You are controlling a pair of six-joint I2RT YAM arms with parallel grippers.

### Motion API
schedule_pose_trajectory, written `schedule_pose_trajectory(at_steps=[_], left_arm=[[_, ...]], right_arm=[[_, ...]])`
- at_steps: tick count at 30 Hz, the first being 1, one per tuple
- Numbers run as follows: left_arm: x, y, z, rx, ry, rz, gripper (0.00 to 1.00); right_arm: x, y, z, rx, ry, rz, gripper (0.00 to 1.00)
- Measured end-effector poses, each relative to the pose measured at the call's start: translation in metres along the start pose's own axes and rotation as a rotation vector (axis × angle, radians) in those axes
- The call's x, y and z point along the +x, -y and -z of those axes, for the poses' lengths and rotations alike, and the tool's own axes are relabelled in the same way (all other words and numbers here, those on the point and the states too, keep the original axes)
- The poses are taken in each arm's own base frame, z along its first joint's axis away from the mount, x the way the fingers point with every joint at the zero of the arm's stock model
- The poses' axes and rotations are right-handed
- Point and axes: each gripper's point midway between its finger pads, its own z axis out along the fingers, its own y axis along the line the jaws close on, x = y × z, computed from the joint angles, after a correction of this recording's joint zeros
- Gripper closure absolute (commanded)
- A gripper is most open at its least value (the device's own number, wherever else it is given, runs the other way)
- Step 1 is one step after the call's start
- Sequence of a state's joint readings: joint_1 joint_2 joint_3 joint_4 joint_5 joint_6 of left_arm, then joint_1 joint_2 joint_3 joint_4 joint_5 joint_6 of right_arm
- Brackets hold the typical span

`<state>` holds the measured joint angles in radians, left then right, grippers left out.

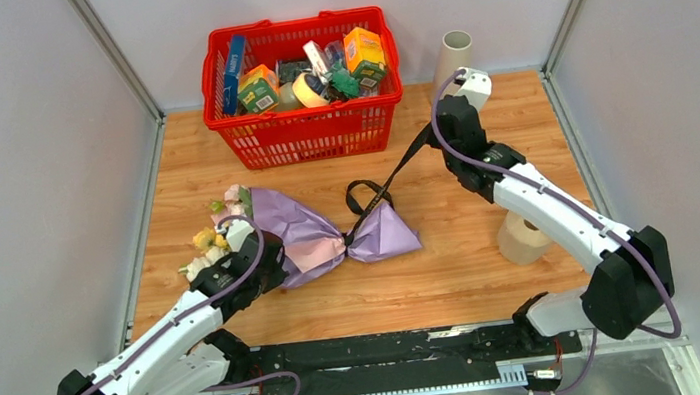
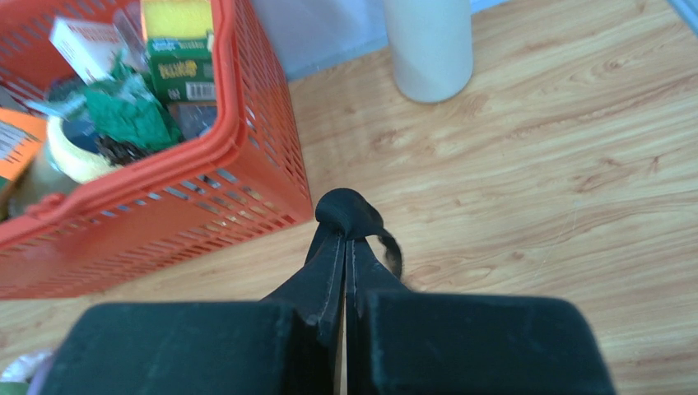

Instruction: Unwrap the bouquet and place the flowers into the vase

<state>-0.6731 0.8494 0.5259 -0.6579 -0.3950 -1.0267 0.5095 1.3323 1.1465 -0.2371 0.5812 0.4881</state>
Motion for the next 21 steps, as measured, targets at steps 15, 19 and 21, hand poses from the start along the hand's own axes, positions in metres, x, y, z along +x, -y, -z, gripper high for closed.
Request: schedule_pose_trajectory(at_steps=[15,19,21], left_arm=[[-0.028,0.018,0.030,0.035,0.014,-0.065,0.46],[-0.081,0.057,0.068,0.106,0.104,-0.066,0.49],[-0.101,0.075,0.084,0.165,0.147,-0.062,0.51]], right_arm=[[0.020,0.008,0.073,-0.203,-0.183,-0.054,0.50],[0.042,-0.019,0.100,-0.412,-0.297,-0.044,0.51],[0.062,-0.033,0.111,-0.510,-0.367,-0.041,0.51]])
